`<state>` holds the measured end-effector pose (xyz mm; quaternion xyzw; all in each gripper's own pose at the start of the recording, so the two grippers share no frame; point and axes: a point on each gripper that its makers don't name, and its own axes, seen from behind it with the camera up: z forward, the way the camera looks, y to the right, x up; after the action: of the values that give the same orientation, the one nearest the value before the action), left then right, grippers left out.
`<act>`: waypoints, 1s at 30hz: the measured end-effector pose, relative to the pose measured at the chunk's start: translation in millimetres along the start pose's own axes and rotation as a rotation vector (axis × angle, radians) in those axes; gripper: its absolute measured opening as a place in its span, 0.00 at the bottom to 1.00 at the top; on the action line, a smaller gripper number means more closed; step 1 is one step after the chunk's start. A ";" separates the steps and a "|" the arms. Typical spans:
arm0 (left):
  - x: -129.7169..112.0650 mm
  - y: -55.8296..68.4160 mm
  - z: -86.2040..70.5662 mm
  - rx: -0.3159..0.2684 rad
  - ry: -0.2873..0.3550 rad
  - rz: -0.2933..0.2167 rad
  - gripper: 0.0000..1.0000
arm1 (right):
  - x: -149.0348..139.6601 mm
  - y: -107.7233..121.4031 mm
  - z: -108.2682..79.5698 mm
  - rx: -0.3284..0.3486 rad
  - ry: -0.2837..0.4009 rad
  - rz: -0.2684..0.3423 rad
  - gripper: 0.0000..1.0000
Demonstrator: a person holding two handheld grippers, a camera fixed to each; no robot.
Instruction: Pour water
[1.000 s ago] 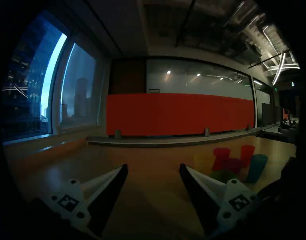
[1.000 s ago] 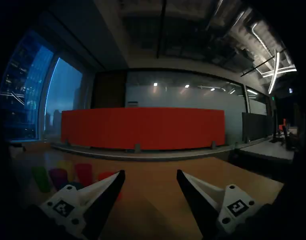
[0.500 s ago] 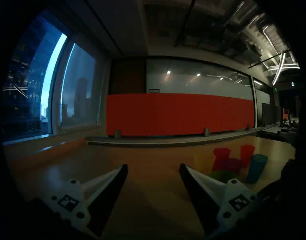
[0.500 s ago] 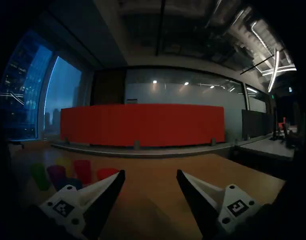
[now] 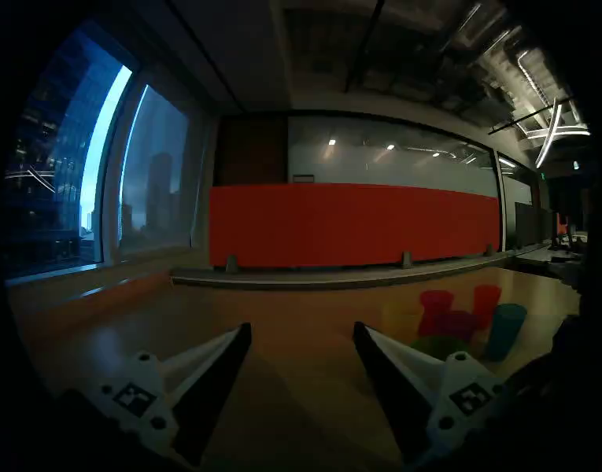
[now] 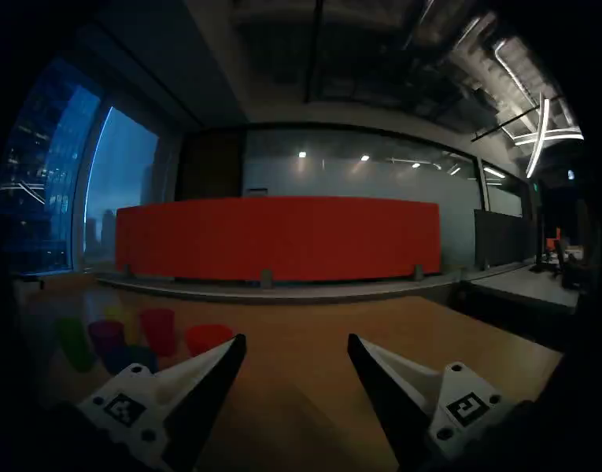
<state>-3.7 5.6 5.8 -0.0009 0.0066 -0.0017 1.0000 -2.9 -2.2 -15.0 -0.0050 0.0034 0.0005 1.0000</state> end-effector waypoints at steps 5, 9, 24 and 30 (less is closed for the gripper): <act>0.1 -0.2 0.0 0.000 0.000 0.000 0.96 | -0.6 -0.6 1.7 0.000 -0.004 -0.003 1.00; 0.2 0.0 0.1 0.000 0.000 0.000 0.96 | -0.6 -0.8 3.3 0.000 -0.005 -0.004 1.00; 0.8 1.2 0.0 0.000 0.000 0.000 0.96 | -1.6 -1.7 3.6 0.003 -0.008 -0.003 1.00; 0.8 0.8 0.4 0.000 0.000 0.000 0.96 | -2.3 -1.8 2.7 0.003 -0.008 -0.003 1.00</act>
<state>-2.9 6.4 6.2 -0.0009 0.0066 -0.0018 1.0000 -5.1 -4.0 -12.4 -0.0034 -0.0004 -0.0009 1.0000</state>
